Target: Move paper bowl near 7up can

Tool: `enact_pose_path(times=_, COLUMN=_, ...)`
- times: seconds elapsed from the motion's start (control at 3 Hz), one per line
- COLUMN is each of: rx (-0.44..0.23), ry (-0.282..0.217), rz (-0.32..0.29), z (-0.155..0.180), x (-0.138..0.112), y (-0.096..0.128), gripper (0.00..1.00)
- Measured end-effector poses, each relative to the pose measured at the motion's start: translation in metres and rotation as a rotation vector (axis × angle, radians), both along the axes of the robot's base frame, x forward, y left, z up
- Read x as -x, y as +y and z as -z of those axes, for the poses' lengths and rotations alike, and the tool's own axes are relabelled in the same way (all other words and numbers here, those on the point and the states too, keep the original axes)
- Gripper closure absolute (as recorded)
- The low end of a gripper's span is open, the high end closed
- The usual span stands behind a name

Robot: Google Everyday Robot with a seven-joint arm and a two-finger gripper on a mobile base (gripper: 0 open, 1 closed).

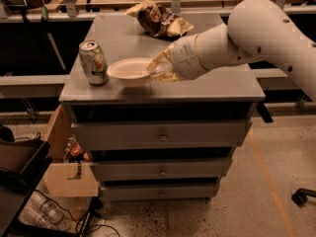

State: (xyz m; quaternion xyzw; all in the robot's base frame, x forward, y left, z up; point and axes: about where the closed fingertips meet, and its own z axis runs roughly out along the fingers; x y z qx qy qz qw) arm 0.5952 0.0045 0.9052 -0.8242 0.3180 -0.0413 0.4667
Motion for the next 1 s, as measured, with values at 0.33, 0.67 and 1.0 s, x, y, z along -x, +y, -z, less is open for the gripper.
enact_pose_path(times=0.33, rx=0.000, ry=0.001, rz=-0.005, z=0.0006, x=0.0008, y=0.0027, gripper=0.05)
enact_pose_path(times=0.67, rx=0.001, ry=0.002, rz=-0.007, z=0.0008, x=0.0011, y=0.0039, gripper=0.00)
enact_pose_path(times=1.0, rx=0.001, ry=0.002, rz=-0.007, z=0.0008, x=0.0011, y=0.0040, gripper=0.00)
